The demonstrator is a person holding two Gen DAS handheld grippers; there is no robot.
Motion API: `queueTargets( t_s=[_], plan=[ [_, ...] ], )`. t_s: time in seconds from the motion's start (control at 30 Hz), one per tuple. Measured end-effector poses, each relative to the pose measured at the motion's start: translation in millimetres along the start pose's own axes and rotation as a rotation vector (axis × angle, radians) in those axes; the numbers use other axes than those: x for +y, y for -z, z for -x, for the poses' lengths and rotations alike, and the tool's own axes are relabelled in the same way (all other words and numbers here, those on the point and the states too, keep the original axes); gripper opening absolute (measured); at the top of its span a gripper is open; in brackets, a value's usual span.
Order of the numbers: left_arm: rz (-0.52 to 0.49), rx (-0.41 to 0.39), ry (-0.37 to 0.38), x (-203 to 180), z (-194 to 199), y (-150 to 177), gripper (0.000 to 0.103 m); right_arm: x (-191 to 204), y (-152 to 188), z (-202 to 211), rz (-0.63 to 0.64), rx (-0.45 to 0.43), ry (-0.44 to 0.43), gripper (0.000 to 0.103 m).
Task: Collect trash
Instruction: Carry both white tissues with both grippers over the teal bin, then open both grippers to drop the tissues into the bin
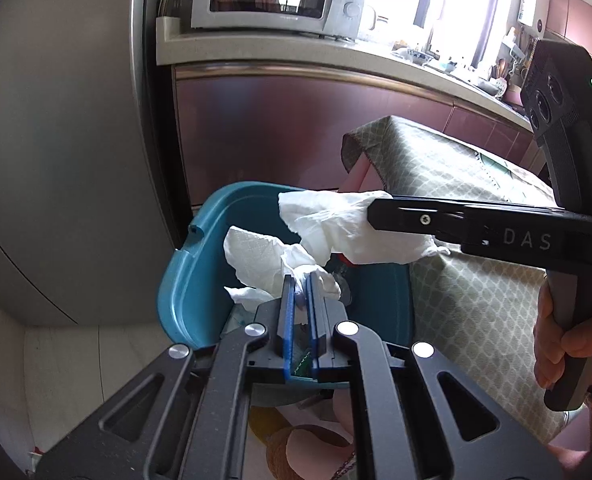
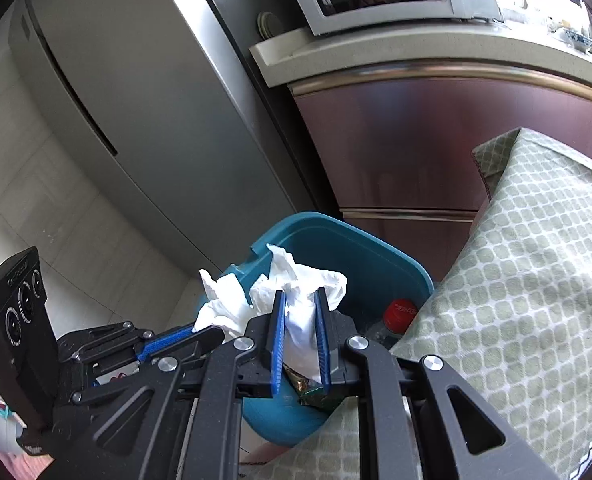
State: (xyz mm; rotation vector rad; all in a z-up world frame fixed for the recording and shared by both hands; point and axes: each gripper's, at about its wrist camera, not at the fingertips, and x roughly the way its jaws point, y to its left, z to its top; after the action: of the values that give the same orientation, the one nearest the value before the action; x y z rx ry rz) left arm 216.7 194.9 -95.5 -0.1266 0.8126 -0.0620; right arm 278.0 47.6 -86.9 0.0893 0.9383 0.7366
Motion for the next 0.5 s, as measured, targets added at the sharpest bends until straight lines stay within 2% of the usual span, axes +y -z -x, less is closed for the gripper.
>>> queueTargets(
  t_s=[0.23,0.37,0.5],
  plan=[
    [0.009,0.037,0.002,1,-20,3,0.008,3,-6,-22,0.002,0.030,0.024,0.017],
    [0.012,0.047,0.006,-3,-29,3,0.011,2,-8,-29,-0.013,0.032,0.014,0.028],
    [0.013,0.045,0.016,-3,-31,5,0.012,-2,-5,-27,-0.021,0.022,0.005,0.028]
  ],
)
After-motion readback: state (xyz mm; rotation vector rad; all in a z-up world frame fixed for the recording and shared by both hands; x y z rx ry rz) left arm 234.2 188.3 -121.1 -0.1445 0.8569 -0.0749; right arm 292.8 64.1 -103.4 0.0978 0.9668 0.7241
